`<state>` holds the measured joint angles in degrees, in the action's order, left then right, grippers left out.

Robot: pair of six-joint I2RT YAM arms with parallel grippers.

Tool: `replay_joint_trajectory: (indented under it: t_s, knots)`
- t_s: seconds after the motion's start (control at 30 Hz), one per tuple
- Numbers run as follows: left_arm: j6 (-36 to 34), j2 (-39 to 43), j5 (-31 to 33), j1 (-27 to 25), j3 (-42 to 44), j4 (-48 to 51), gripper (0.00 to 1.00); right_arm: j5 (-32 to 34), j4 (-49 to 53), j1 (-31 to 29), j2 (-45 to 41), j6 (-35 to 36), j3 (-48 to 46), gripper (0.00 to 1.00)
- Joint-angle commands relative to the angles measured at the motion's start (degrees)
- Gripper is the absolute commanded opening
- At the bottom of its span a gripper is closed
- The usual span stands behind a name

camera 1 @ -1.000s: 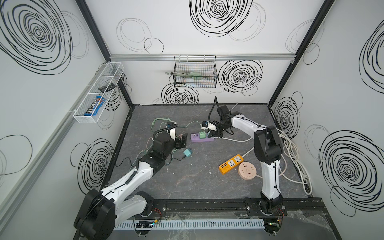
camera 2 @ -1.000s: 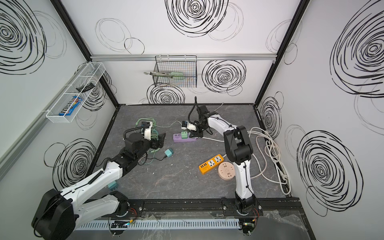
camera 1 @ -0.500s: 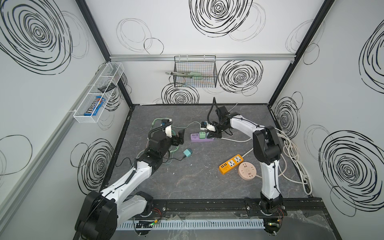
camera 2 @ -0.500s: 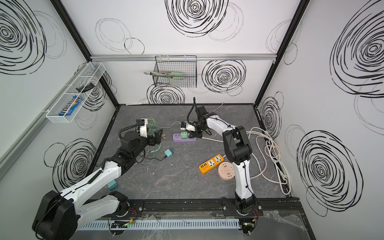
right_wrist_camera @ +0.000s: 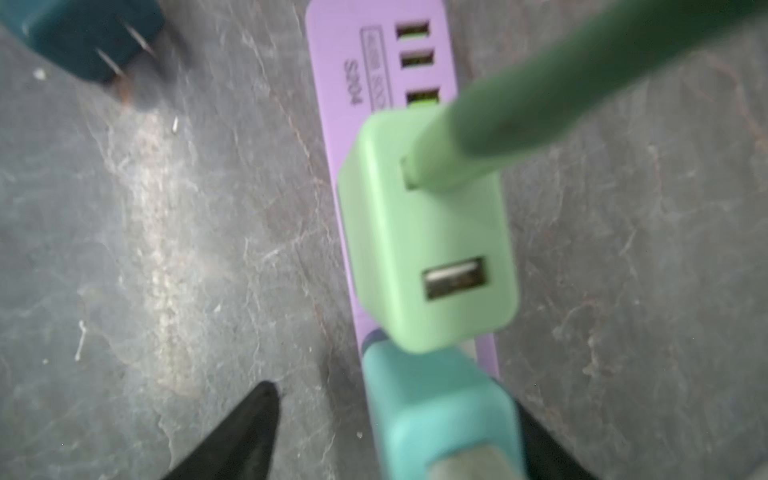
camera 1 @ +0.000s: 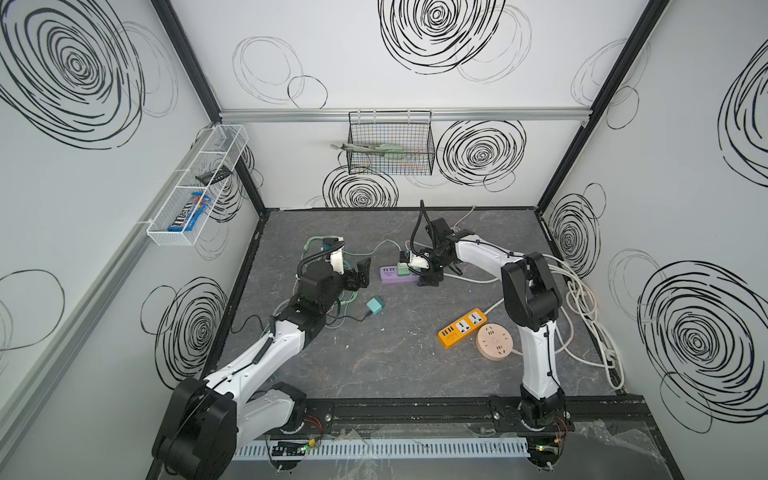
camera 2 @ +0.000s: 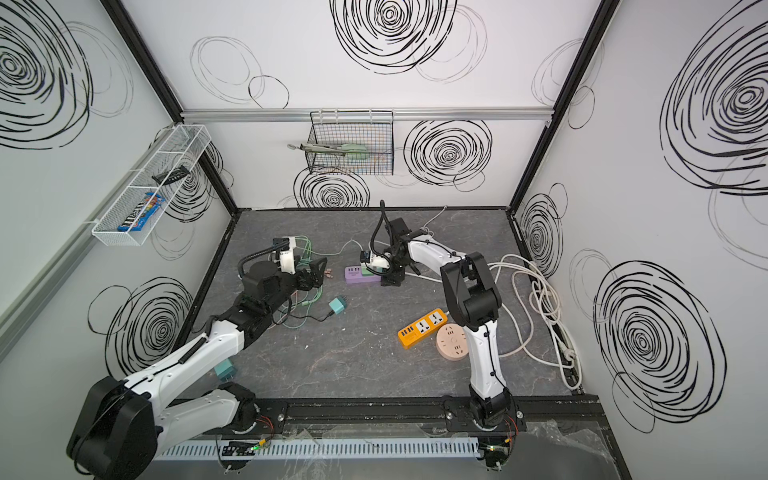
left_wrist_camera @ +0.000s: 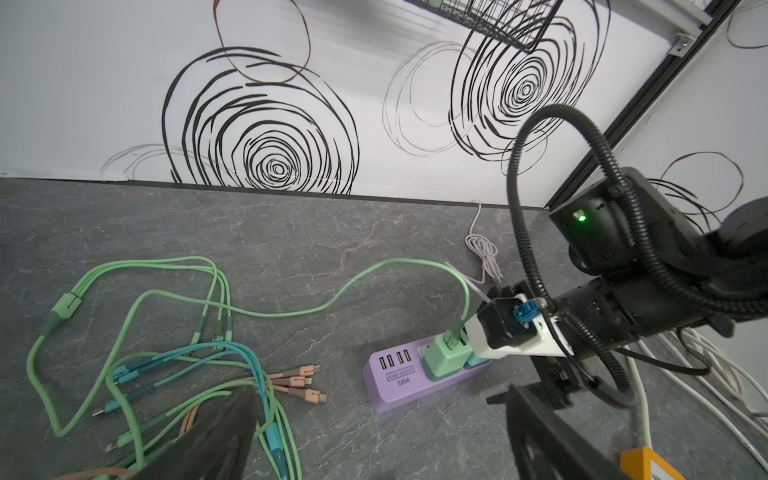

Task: Insert the plug
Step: 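Open the right gripper and lift it away from the plugged teal charger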

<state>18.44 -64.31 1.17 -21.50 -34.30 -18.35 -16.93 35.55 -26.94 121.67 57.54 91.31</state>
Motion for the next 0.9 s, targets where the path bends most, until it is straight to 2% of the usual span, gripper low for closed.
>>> replay_joint_trajectory:
  t_s: [0.0, 0.17, 0.33, 0.47, 0.6, 0.67, 0.77, 0.8, 0.87]
  knots:
    - [0.9, -0.3, 2.6, -1.0, -2.4, 1.0, 0.96, 6.5, 5.4, 0.4, -0.9, -2.2, -5.2, 0.97]
    - [2.0, -0.6, 5.9, -2.5, -3.5, 3.9, 0.96, 7.0, 0.8, 1.9, -6.9, -5.8, -12.0, 0.97]
    - [3.8, -2.5, 8.9, -5.0, -5.1, 7.3, 0.96, 4.6, -11.5, 2.6, -16.6, -14.5, -22.6, 0.97]
    - [4.7, -4.4, 5.8, -5.9, -5.2, 7.3, 0.96, 2.5, -23.5, 2.6, -25.6, -22.1, -31.6, 0.97]
    - [5.7, -6.5, 4.0, -7.1, -5.3, 8.1, 0.97, 7.8, -36.9, 2.5, -34.5, -33.6, -40.9, 0.97]
    - [5.8, -7.8, 2.1, -7.3, -5.4, 8.2, 0.98, 12.6, -43.5, 2.2, -38.4, -41.1, -44.9, 0.97]
    - [8.1, -10.5, -0.5, -7.6, -5.7, 8.1, 1.00, 20.6, -49.8, 2.2, -43.6, -57.3, -50.0, 0.97]
    - [8.5, -11.5, -0.7, -7.8, -6.1, 8.5, 0.99, 20.8, -49.8, 2.7, -44.6, -63.0, -51.2, 0.97]
    - [9.2, -13.5, -1.6, -7.9, -6.8, 8.7, 0.97, 12.9, -46.4, 4.6, -44.8, -66.6, -51.8, 0.97]
